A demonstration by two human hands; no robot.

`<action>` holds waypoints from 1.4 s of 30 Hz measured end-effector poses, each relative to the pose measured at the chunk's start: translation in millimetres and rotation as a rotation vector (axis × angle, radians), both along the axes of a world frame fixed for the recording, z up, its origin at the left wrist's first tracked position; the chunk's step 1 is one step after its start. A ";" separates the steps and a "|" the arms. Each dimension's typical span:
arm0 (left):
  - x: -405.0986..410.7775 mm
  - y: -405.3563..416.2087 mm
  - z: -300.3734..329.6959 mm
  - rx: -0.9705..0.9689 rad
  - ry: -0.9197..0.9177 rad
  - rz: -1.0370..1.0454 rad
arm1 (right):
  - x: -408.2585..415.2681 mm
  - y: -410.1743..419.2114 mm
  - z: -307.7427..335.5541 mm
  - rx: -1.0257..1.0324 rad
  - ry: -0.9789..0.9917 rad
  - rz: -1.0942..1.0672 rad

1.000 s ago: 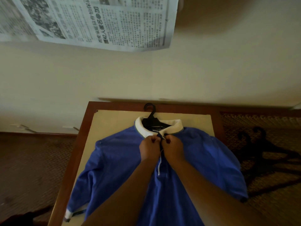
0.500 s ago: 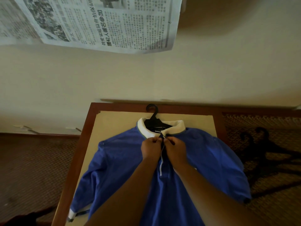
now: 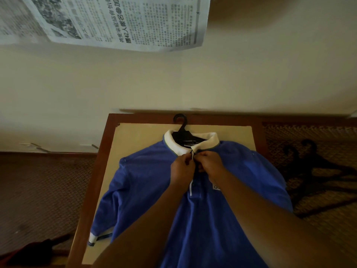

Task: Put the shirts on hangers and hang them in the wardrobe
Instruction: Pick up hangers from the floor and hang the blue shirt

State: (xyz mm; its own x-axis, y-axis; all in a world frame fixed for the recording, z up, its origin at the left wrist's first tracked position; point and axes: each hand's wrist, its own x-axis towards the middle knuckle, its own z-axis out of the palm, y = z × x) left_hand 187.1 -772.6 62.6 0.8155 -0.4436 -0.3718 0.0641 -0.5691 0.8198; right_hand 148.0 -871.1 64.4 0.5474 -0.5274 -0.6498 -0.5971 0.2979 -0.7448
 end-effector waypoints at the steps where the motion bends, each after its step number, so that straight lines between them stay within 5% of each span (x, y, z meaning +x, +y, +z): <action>1: 0.0 0.7 -1.5 0.006 -0.016 -0.038 | 1.1 -1.6 0.2 0.004 0.021 0.013; 11: 8.0 -5.4 -15.3 0.174 -0.247 -0.082 | 4.0 -9.8 1.7 -0.008 0.076 0.149; 17: 15.8 -13.7 -11.1 0.116 0.204 0.209 | -4.3 0.2 -14.5 -0.133 -0.023 0.102; 20: 18.6 -13.8 -12.2 0.101 0.261 0.204 | -9.5 6.3 -19.1 -0.332 -0.068 0.163; 25: 10.7 -7.5 -13.8 0.143 0.071 0.053 | -17.0 -2.2 -27.6 -0.794 0.072 0.734; 33: 18.2 11.3 -19.8 0.251 -0.383 -0.028 | -6.0 -22.4 -3.4 -1.035 -0.190 0.391; 36: 25.1 27.2 -23.2 0.342 -0.474 -0.030 | 24.6 -36.8 12.1 -1.191 -0.072 0.559; 42: 43.6 48.1 -42.5 0.589 -0.478 -0.241 | 69.4 -41.9 13.4 -1.179 0.318 1.045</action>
State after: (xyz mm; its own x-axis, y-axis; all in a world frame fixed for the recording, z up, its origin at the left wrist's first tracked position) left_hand 230.7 -724.5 20.1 0.8525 -0.4673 -0.2343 -0.3984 -0.8710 0.2875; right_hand 217.4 -913.0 77.8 0.9000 -0.2919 -0.3236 -0.3288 -0.9422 -0.0645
